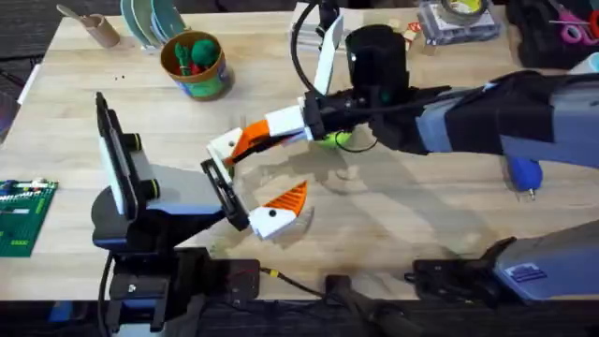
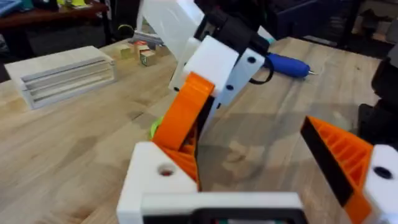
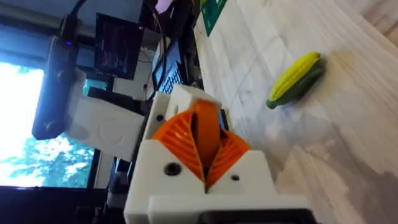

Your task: Pick up the gripper from the table and insert it into the empty holder that is missing its gripper. Then pick up a screw, insert it into the mounting hole, and use the screwdriver to tighten it. Finally, clean up the table by picking up the vegetable and placing it into the bucket.

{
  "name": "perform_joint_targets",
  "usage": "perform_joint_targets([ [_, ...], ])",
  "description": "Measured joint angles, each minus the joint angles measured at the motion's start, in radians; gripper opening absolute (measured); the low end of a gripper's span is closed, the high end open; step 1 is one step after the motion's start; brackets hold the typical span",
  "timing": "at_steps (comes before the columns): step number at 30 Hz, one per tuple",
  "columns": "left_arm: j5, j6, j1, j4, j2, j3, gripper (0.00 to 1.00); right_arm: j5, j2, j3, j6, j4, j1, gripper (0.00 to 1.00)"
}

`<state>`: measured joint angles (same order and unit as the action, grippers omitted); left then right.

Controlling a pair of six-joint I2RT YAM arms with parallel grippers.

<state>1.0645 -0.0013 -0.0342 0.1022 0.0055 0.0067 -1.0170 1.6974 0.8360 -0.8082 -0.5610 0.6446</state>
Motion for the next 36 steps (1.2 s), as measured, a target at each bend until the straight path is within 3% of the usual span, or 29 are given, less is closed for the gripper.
perform_joint_targets([
  [5, -0.023, 0.016, -0.005, -0.002, 0.0, 0.0, 0.993, 0.022, 0.018, -0.002, 0.0, -0.072, 0.01, 0.008],
  [19, -0.046, 0.006, -0.012, -0.004, 0.0, 0.0, 0.993, 0.07, 0.018, -0.001, 0.001, -0.065, 0.033, 0.019],
  [27, -0.017, 0.006, -0.009, -0.002, 0.0, 0.0, 0.993, -0.005, 0.017, -0.001, 0.005, -0.04, 0.008, 0.226],
  [28, -0.005, 0.009, -0.007, -0.001, 0.0, 0.0, 0.993, -0.024, 0.018, -0.001, 0.004, -0.037, 0.004, 0.295],
  [32, 0.067, 0.023, 0.025, 0.013, 0.0, 0.0, 0.993, -0.133, 0.018, -0.001, 0.007, -0.037, 0.009, 0.723],
  [34, 0.082, 0.025, 0.027, 0.014, 0.0, 0.0, 0.993, -0.185, 0.018, -0.001, 0.008, -0.037, 0.007, 0.843],
  [36, 0.092, 0.027, 0.027, 0.016, 0.0, 0.0, 0.993, -0.224, 0.018, -0.001, 0.007, -0.037, 0.0, 0.881],
])
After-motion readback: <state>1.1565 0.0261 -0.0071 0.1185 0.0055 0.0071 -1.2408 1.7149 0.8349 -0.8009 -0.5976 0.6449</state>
